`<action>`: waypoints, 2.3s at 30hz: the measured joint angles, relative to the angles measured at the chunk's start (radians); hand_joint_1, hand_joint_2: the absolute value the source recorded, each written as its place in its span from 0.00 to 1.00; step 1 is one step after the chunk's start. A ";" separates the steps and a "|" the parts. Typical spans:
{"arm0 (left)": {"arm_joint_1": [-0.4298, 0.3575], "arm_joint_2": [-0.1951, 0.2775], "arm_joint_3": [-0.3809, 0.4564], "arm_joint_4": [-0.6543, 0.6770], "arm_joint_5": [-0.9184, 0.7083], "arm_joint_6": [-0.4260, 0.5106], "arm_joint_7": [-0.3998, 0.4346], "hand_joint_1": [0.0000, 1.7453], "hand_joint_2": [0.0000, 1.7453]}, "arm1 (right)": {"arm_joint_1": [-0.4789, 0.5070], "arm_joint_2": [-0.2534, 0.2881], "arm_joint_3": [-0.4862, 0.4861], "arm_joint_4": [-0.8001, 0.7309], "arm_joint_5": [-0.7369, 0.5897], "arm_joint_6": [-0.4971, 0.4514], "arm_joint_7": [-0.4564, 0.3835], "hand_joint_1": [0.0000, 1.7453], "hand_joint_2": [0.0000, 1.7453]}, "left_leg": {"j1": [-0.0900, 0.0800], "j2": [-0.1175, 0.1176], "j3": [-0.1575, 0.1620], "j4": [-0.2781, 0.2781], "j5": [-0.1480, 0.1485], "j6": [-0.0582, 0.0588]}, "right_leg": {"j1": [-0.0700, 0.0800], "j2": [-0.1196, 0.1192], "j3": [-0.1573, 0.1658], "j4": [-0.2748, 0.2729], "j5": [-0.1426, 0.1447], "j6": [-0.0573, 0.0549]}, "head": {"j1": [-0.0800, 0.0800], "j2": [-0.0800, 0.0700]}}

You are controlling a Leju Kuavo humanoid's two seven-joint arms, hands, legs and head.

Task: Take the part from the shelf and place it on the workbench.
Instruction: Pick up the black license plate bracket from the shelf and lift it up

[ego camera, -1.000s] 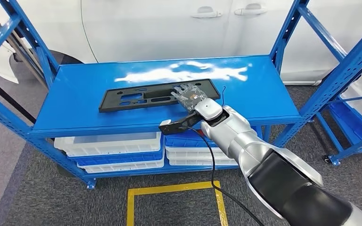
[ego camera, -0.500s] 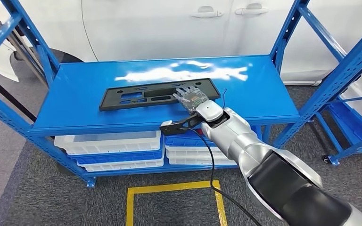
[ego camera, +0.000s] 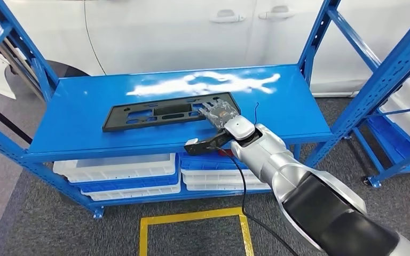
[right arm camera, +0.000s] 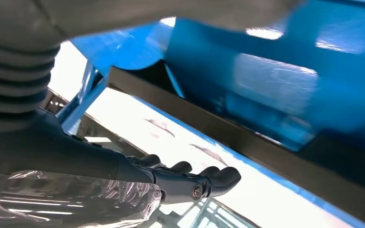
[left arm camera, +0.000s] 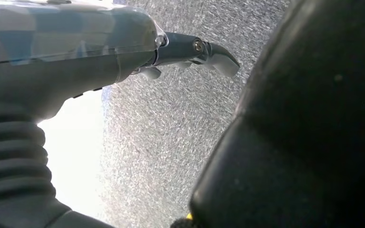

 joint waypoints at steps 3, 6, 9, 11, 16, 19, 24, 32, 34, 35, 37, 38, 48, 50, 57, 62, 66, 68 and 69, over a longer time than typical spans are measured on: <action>0.000 -0.002 -0.002 0.000 0.000 0.001 0.003 0.00 0.00 | 0.001 -0.003 0.000 0.000 0.003 0.000 -0.004 0.00 0.00 | 0.004 -0.004 0.014 -0.027 -0.004 0.016 | 0.004 0.001 -0.003 0.002 0.003 0.012 | 0.000 0.000; 0.001 -0.004 -0.004 0.000 0.000 -0.002 0.004 0.00 0.00 | -0.003 -0.004 0.000 0.000 0.006 0.001 -0.008 0.00 0.00 | 0.011 -0.003 0.022 -0.034 -0.005 0.025 | -0.001 -0.005 -0.055 0.101 -0.045 0.031 | 0.000 0.000; 0.001 -0.004 -0.004 0.000 0.000 -0.002 0.004 0.00 0.00 | 0.004 -0.005 0.000 0.001 0.010 0.002 -0.010 0.00 0.00 | 0.012 -0.004 0.028 -0.033 -0.014 0.031 | -0.012 -0.010 -0.164 0.270 -0.083 0.042 | 0.000 0.000; 0.001 -0.004 -0.004 0.000 0.000 -0.002 0.004 0.00 0.00 | 0.008 -0.005 -0.001 0.001 0.011 0.002 -0.011 0.00 0.00 | 0.012 -0.007 0.039 -0.031 -0.025 0.029 | -0.015 -0.012 -0.170 0.235 -0.022 0.041 | 0.000 0.000; 0.002 -0.005 -0.006 0.000 -0.001 0.005 0.004 0.00 0.00 | 0.003 -0.007 -0.001 0.000 0.015 0.002 -0.013 0.00 0.00 | 0.008 -0.012 0.065 -0.039 -0.065 0.009 | -0.003 -0.006 -0.075 0.006 0.057 0.020 | 0.000 0.000; 0.003 -0.004 -0.010 0.000 -0.001 0.010 0.004 0.00 0.00 | 0.001 -0.009 -0.002 -0.001 0.015 0.002 -0.014 0.00 0.00 | 0.006 -0.010 0.077 -0.034 -0.081 -0.005 | -0.009 -0.006 -0.049 -0.008 0.044 0.005 | 0.000 0.000; 0.002 -0.002 -0.015 0.000 0.003 0.009 -0.009 0.00 0.00 | 0.005 -0.007 -0.003 -0.001 0.018 0.003 -0.022 0.00 0.25 | 0.004 -0.007 -0.091 0.239 -0.151 -0.027 | -0.014 -0.006 0.002 -0.019 0.014 -0.012 | 0.000 0.000; 0.001 -0.002 -0.016 0.001 0.009 0.008 -0.003 0.00 0.00 | 0.018 -0.009 -0.003 0.004 0.044 0.022 -0.011 0.00 1.00 | 0.002 -0.004 -0.041 -0.012 0.046 -0.003 | -0.004 0.002 0.053 -0.008 -0.044 0.005 | 0.000 0.000; 0.000 -0.003 -0.017 0.001 0.010 0.008 -0.002 0.00 0.00 | 0.021 -0.011 -0.003 0.005 0.051 0.024 -0.006 0.00 1.00 | 0.007 -0.007 -0.039 -0.021 0.039 0.007 | -0.003 0.000 0.047 0.000 -0.052 0.013 | 0.000 0.000; 0.000 -0.004 -0.017 0.000 0.010 0.008 -0.002 0.00 0.00 | 0.021 -0.011 -0.003 0.006 0.054 0.025 -0.005 0.00 1.00 | 0.010 -0.007 -0.037 -0.024 0.038 0.012 | -0.003 -0.002 0.038 0.021 -0.065 0.019 | 0.000 0.000; 0.000 -0.005 -0.017 0.000 0.010 0.008 -0.002 0.00 0.00 | 0.023 -0.012 -0.003 0.007 0.059 0.027 -0.004 0.00 1.00 | 0.013 -0.006 -0.033 -0.027 0.035 0.020 | -0.009 -0.006 -0.014 0.123 -0.113 0.032 | 0.000 0.000; 0.001 -0.005 -0.017 0.000 0.010 0.008 -0.002 0.00 0.00 | 0.026 -0.014 -0.003 0.007 0.061 0.028 -0.003 0.00 1.00 | 0.013 -0.006 -0.032 -0.027 0.034 0.022 | -0.012 -0.008 -0.054 0.193 -0.139 0.035 | 0.000 0.000; 0.000 -0.004 -0.017 0.000 0.010 0.008 0.004 0.00 0.00 | 0.029 -0.017 -0.002 0.008 0.070 0.018 0.005 0.68 1.00 | 0.008 -0.014 -0.006 -0.027 0.013 -0.004 | -0.016 -0.005 -0.010 0.002 0.006 0.019 | -0.001 0.000; 0.001 -0.003 -0.018 0.000 0.010 0.008 0.003 0.00 0.00 | 0.028 -0.017 -0.002 0.007 0.074 0.015 0.002 0.92 1.00 | 0.007 -0.011 -0.011 -0.013 0.000 -0.014 | -0.021 -0.007 -0.004 -0.007 0.011 0.007 | -0.001 0.000; -0.001 -0.001 -0.018 0.000 0.010 0.009 -0.010 0.00 0.00 | 0.041 -0.016 -0.002 0.008 0.083 -0.003 -0.010 1.00 1.00 | 0.002 -0.008 -0.098 0.217 -0.080 -0.028 | -0.014 -0.007 0.006 -0.010 0.010 -0.010 | -0.001 0.000; 0.000 -0.002 -0.018 0.001 0.010 0.007 0.003 0.00 0.00 | 0.027 -0.017 -0.002 0.007 0.085 -0.021 -0.012 1.00 1.00 | 0.000 -0.005 0.013 -0.012 -0.004 -0.006 | -0.004 -0.002 -0.002 0.002 0.006 0.004 | -0.001 0.000; 0.001 -0.005 -0.018 0.000 0.010 0.006 0.004 0.00 0.00 | 0.018 -0.019 -0.003 0.005 0.081 -0.038 -0.026 1.00 1.00 | 0.009 -0.002 0.017 -0.031 0.002 0.019 | -0.004 -0.001 -0.021 0.040 -0.016 0.022 | -0.001 0.000; 0.002 -0.005 -0.018 0.001 0.010 0.007 0.004 0.00 0.00 | 0.017 -0.019 -0.004 0.005 0.080 -0.043 -0.033 1.00 1.00 | 0.011 -0.001 0.016 -0.033 0.004 0.025 | -0.010 -0.006 -0.073 0.152 -0.075 0.034 | -0.001 0.000; 0.002 -0.005 -0.018 0.001 0.010 0.007 0.004 0.00 0.00 | 0.018 -0.019 -0.004 0.005 0.080 -0.045 -0.035 1.00 1.00 | 0.012 -0.001 0.015 -0.033 0.005 0.027 | -0.014 -0.008 -0.105 0.218 -0.101 0.039 | -0.001 0.000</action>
